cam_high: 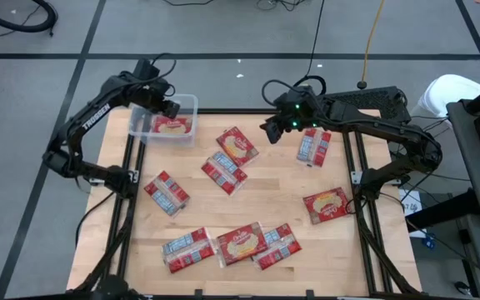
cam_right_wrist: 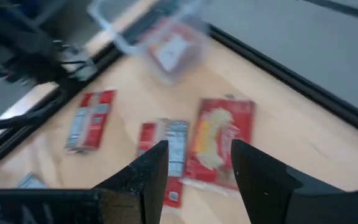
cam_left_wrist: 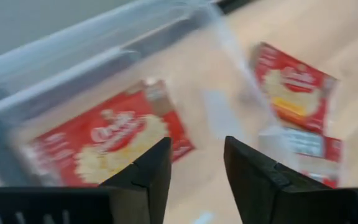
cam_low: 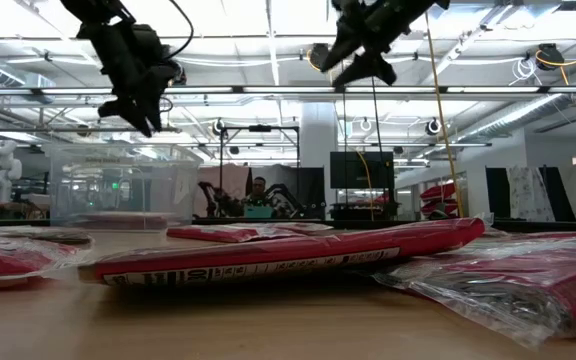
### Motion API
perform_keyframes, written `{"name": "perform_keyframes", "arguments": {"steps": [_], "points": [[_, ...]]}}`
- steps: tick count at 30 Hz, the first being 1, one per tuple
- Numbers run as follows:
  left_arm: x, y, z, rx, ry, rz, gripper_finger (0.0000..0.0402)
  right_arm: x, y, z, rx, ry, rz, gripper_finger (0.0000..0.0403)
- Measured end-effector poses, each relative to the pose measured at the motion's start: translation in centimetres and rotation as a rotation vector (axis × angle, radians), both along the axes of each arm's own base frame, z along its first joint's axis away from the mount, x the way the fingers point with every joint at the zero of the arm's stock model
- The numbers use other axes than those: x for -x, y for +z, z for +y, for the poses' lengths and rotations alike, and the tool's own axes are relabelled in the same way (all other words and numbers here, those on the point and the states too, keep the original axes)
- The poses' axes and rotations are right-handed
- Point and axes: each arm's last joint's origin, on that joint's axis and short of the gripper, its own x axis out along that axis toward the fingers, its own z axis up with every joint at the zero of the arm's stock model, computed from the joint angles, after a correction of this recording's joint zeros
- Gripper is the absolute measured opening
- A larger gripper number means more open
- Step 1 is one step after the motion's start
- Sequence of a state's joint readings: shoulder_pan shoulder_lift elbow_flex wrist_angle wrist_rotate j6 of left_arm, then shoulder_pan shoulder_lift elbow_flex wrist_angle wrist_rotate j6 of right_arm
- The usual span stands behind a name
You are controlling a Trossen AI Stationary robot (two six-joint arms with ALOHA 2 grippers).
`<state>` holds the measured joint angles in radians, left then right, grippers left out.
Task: Sort popcorn bags into baskets
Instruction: Put the popcorn pack into the transparent bin
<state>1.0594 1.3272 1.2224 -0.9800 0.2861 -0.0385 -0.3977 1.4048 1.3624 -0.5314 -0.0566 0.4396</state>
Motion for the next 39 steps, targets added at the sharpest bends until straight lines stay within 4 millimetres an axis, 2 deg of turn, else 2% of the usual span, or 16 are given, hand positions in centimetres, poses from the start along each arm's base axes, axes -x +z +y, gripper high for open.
{"name": "perform_keyframes", "arguments": {"steps": [5, 13, 18, 21, 27, 31, 39], "points": [[-1.4, 0.5, -1.2, -0.017, -0.067, -0.038, 0.0130, 1.0, -1.0, 0.0, -0.098, -0.119, 0.113, 0.0169], [-4.0, 1.2, -2.1, -0.075, -0.128, -0.130, 0.0127, 3.9, -2.9, -0.4, -0.320, -0.329, 0.365, 0.0169], [-5.6, 1.7, -2.7, -0.115, -0.156, -0.197, 0.0127, 4.6, -4.7, -0.5, -0.355, -0.331, 0.445, 0.0169], [-6.3, 1.9, -3.3, -0.121, -0.183, -0.216, 0.0127, 4.0, -5.5, -0.6, -0.382, -0.281, 0.368, 0.0169], [-7.7, 1.9, -4.9, -0.111, -0.258, -0.222, 0.0127, 2.0, -7.8, -1.3, -0.509, -0.308, 0.123, 0.0169], [-8.4, 1.9, -5.8, -0.094, -0.284, -0.229, 0.0127, 0.7, -10.6, -1.7, -0.605, -0.310, 0.111, 0.0169], [-9.4, 1.9, -7.3, -0.065, -0.326, -0.237, 0.0127, -2.3, -15.5, -3.6, -0.670, -0.228, 0.111, 0.0170]]}}
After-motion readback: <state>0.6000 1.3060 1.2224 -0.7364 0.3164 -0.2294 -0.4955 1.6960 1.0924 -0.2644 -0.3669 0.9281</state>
